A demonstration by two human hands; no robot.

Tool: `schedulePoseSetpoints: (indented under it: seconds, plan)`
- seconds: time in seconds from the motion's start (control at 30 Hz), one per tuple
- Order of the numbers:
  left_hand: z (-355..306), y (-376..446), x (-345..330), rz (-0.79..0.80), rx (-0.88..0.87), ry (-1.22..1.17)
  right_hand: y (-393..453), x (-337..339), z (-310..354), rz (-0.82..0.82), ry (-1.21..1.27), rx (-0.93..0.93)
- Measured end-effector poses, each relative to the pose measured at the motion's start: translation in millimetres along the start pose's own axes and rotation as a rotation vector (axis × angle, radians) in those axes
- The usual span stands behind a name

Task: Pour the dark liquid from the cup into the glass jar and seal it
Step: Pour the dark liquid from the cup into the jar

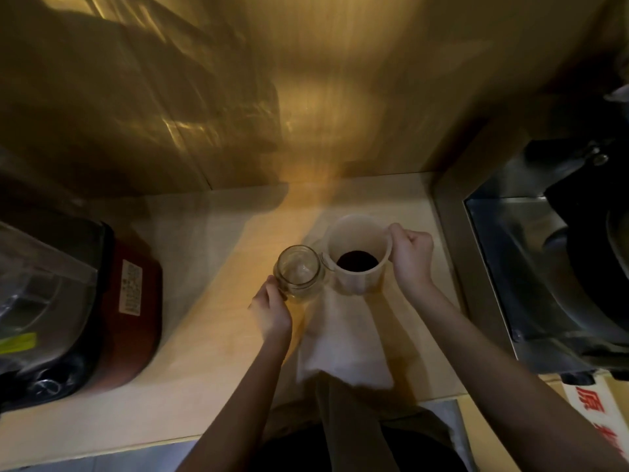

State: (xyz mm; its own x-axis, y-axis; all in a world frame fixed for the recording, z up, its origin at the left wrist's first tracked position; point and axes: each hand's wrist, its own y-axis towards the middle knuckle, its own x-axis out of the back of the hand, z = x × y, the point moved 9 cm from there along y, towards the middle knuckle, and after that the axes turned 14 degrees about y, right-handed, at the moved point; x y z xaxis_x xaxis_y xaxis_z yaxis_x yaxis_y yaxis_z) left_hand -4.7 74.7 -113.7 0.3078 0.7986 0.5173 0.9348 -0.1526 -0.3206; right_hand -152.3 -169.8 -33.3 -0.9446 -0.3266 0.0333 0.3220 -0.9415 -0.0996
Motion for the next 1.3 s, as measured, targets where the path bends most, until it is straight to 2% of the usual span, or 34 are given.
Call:
schedulePoseSetpoints:
  seconds: [0.3,0.53,0.73,0.93,1.07,1.3]
  plan:
    - [-6,7,-7,0.012,0.076,0.008,-3,-2,-11,0.007,-0.034,-0.047]
    - [-46,11,6,0.098,0.153,-0.114,13,6,12,0.058,0.022,-0.035]
    - [-86,17,26,0.18,0.011,-0.087,35,-5,68,0.176,-0.035,0.029]
    - [-142,0,57,0.069,-0.296,0.151,40,-46,157,0.343,-0.295,0.333]
    - [-163,-10,71,-0.017,-0.363,0.252,15,-74,209,0.416,-0.566,0.625]
    - [-208,-34,89,-0.165,-0.499,0.327,-11,-99,250,0.462,-0.826,0.855]
